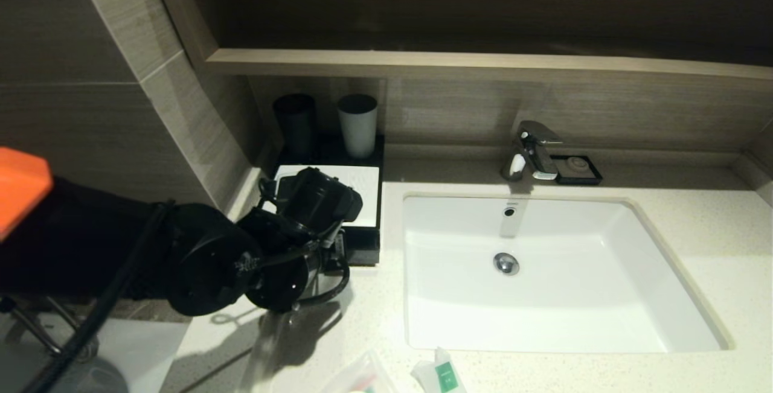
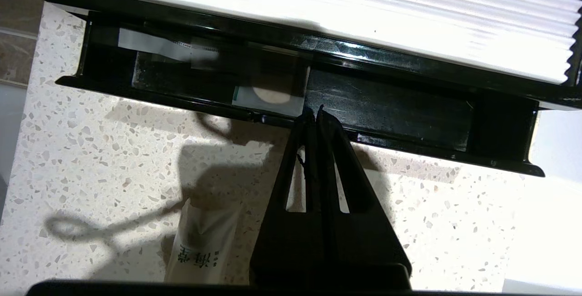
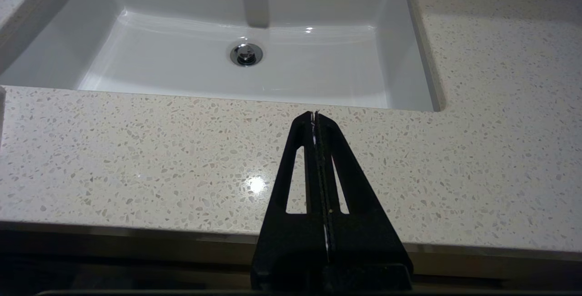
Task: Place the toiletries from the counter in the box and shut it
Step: Open the drawer
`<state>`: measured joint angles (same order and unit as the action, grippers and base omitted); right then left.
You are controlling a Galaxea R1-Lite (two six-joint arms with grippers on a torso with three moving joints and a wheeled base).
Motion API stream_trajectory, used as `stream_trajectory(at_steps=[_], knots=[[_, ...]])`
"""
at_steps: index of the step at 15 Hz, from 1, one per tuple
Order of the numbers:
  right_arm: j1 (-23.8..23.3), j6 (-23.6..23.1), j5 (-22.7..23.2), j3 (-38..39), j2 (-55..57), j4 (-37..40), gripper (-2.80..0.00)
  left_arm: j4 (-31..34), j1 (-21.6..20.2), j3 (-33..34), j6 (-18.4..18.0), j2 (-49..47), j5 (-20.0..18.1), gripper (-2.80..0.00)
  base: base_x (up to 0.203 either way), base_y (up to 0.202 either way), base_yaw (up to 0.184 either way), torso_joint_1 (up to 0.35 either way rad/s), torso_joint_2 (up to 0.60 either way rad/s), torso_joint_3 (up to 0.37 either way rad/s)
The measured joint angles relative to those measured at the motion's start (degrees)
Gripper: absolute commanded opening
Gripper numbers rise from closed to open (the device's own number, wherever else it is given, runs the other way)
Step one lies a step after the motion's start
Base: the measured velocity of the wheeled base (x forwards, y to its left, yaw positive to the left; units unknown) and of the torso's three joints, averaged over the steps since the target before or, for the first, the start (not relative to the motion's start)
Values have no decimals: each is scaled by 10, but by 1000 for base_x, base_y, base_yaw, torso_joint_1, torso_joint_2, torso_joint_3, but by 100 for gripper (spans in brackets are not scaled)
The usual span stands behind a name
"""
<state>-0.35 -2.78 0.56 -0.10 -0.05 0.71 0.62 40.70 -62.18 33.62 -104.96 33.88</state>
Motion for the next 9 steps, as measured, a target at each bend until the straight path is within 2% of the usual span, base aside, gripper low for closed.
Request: stream_trajectory(at_steps=[9], knots=[[0, 0, 0, 0, 0, 0, -280, -4, -6, -15, 1, -21, -1, -280, 0, 0, 0, 0, 0, 0]])
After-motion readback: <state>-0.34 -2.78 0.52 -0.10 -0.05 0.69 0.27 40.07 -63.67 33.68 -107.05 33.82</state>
